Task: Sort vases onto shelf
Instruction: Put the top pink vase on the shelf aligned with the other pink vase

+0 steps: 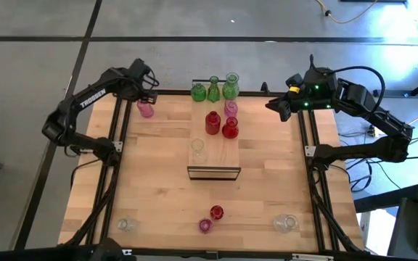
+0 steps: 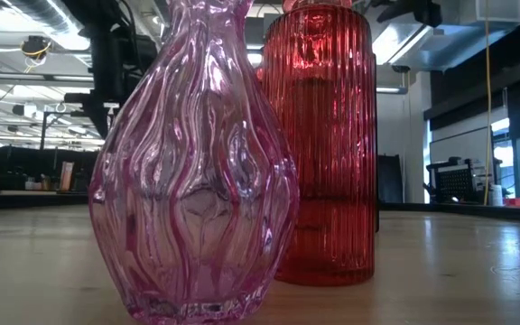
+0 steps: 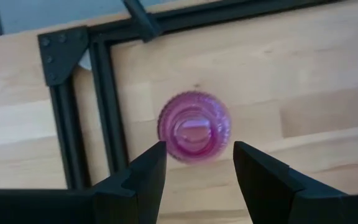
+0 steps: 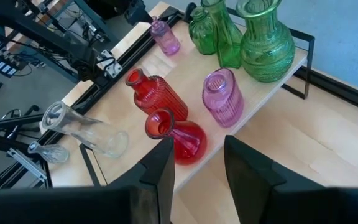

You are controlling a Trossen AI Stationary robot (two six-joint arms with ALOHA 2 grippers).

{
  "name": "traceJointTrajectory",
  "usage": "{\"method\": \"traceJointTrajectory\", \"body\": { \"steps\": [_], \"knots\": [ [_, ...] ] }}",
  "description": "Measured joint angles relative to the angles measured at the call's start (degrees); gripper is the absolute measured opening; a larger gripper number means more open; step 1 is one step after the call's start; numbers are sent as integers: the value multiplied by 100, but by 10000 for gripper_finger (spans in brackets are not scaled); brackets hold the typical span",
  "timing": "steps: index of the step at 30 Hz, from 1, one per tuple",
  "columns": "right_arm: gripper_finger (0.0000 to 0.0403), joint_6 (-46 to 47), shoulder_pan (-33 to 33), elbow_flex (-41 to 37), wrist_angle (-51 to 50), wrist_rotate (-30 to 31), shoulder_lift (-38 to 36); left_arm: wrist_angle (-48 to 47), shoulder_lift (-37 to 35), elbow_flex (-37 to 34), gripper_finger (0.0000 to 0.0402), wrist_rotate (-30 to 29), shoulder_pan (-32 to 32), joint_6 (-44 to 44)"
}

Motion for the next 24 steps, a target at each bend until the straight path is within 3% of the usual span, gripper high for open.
{"method": "traceJointTrajectory", "body": {
  "steps": [9,24],
  "knots": [
    [122,-48,0,0,15,192,4,440,118,0,181,193,172,246],
    [122,-38,0,0,15,190,4,138,647,0,181,158,240,323]
  ]
}}
